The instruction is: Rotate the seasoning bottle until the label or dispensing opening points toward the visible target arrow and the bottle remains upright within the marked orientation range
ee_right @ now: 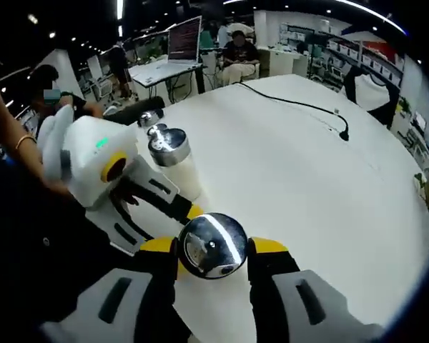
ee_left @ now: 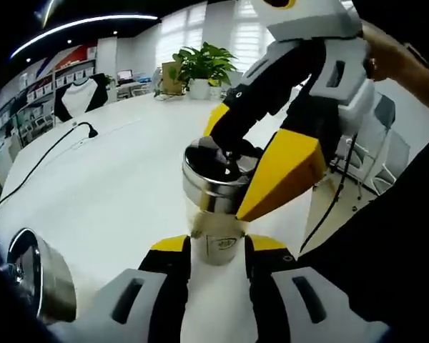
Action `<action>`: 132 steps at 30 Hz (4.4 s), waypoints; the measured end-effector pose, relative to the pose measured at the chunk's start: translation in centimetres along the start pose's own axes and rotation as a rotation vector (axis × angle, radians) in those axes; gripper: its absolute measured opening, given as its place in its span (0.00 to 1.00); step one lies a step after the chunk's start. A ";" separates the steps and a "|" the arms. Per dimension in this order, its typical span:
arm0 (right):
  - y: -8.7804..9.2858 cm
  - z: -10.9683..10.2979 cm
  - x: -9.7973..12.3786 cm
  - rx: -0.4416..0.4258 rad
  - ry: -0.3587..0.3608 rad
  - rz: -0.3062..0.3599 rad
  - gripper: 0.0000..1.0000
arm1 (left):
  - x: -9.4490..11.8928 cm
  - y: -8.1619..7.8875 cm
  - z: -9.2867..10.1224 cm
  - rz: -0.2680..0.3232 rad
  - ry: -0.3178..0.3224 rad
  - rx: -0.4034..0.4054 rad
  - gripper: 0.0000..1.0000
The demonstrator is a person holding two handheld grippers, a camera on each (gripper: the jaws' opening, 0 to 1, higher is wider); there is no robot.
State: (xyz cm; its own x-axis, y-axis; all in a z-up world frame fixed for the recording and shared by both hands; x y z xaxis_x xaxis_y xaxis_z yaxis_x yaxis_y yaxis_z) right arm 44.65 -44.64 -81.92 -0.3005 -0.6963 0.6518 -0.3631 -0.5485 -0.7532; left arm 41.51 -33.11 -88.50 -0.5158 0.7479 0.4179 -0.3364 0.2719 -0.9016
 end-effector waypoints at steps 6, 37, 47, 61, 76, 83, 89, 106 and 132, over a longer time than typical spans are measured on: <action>-0.6 0.6 -0.5 0.058 -0.059 -0.008 0.36 | 1.8 0.5 0.4 -0.009 0.022 -0.009 0.31; -3.8 2.6 -3.3 0.542 -0.425 -0.179 0.37 | 15.3 4.5 -3.0 -0.002 -0.325 0.220 0.43; -4.0 2.6 -3.8 0.671 -0.456 -0.227 0.38 | 16.3 5.5 -3.6 -0.011 -0.364 0.246 0.47; -3.9 2.0 -3.0 0.453 -0.287 -0.117 0.45 | 18.2 5.5 -4.1 0.007 -0.394 0.253 0.48; -1.6 -0.2 -0.5 0.131 0.028 -0.003 0.46 | 21.8 7.2 -6.0 0.018 -0.346 0.226 0.48; -0.1 -3.0 0.9 0.061 0.155 0.045 0.46 | 24.6 7.6 -6.4 0.024 -0.349 0.175 0.48; 0.7 -4.9 2.7 0.137 0.161 0.073 0.45 | 27.2 7.1 -5.3 0.070 -0.411 0.136 0.50; 4.7 -10.2 8.7 0.142 0.310 0.213 0.45 | 33.7 5.6 1.0 0.060 -0.441 0.004 0.54; 8.7 -18.1 8.8 -0.243 0.455 0.460 0.65 | 36.4 7.1 4.9 0.141 -0.535 0.117 0.91</action>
State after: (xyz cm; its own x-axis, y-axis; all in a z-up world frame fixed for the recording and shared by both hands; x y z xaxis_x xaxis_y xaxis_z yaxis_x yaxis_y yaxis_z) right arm 22.83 -47.19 -81.16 -0.7925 -0.5403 0.2828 -0.2816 -0.0872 -0.9556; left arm 16.52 -6.90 -79.12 -0.8793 0.3527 0.3200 -0.3048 0.0996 -0.9472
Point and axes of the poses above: the point that each gripper's makers call its tool centre point, and the gripper's own axes: x roughly backward along the fingers, z roughly to its right, y roughly out of its underside, the point moved 9 cm from there along x, roughly backward along the fingers, and after that the axes turned 10 degrees about z, right-handed, at the moved point
